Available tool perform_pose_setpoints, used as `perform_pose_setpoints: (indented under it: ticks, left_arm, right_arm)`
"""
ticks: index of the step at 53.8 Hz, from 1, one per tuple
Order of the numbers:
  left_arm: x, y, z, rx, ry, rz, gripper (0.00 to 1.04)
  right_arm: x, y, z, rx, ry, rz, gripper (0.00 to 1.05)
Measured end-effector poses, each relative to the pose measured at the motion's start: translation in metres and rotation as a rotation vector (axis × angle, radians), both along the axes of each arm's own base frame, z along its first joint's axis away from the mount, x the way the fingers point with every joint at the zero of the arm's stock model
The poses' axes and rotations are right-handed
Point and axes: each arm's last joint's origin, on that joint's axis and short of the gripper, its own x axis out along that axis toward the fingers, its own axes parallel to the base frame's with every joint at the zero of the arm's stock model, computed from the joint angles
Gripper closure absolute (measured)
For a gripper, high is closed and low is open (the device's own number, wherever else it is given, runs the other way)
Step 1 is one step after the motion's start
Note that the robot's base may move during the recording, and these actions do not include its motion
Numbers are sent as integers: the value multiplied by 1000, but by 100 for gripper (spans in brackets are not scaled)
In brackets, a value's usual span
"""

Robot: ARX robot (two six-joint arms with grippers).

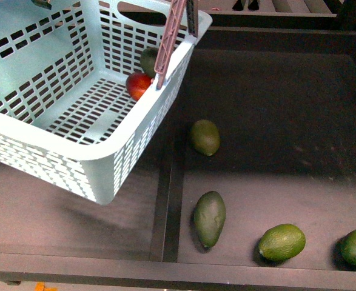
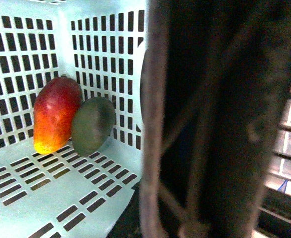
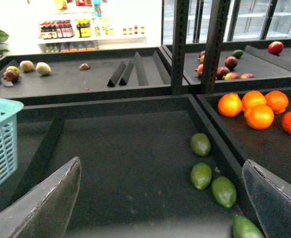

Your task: Pick mango and avocado into basket

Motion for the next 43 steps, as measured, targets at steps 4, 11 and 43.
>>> perform_pose_setpoints:
  ticks: [4, 11, 43]
  left_arm:
    - [13, 7, -5, -20, -2, 33, 101]
    - [35, 19, -24, -37, 3, 88, 101]
    - [17, 44, -74, -98, 4, 178, 56]
  right_arm:
    - [0, 0, 0, 0, 0, 0, 9]
    - [0, 0, 0, 0, 0, 0, 9]
    - [0, 0, 0, 0, 0, 0, 9]
